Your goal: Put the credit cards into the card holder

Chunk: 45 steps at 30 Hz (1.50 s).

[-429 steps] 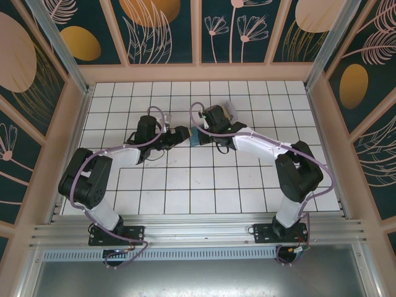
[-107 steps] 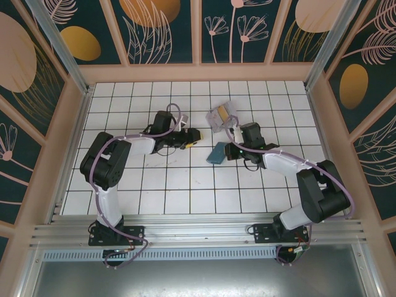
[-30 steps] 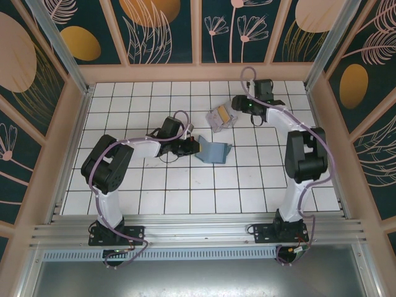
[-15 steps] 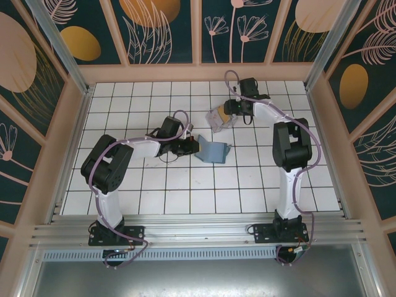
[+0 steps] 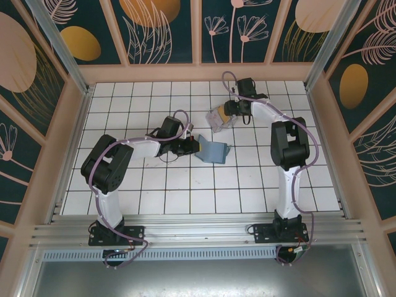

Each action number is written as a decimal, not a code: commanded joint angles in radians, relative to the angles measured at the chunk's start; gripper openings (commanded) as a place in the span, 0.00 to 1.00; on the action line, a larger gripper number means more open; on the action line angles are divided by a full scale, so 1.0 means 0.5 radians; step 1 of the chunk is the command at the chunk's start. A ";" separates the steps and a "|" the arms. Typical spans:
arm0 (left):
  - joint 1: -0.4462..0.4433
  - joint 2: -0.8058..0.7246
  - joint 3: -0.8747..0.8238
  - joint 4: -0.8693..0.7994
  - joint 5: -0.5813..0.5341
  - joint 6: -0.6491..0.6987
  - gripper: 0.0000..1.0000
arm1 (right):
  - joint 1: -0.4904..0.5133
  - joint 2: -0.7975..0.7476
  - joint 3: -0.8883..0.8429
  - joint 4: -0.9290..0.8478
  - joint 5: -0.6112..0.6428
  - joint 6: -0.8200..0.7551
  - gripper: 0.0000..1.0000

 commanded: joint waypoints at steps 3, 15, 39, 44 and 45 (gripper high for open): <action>0.022 0.006 0.013 0.084 0.053 0.009 0.07 | 0.000 -0.071 0.034 -0.034 0.106 -0.022 0.64; 0.022 0.022 0.022 0.096 0.061 -0.005 0.07 | -0.001 -0.144 0.002 -0.004 0.140 -0.022 0.63; 0.021 0.028 0.027 0.116 0.075 -0.024 0.08 | 0.022 -0.130 0.046 -0.058 0.039 -0.083 0.58; 0.023 0.036 0.033 0.121 0.083 -0.028 0.08 | 0.042 -0.048 0.104 -0.116 0.049 -0.102 0.62; 0.022 0.035 0.031 0.121 0.084 -0.030 0.08 | 0.040 -0.041 0.102 -0.114 0.042 -0.097 0.63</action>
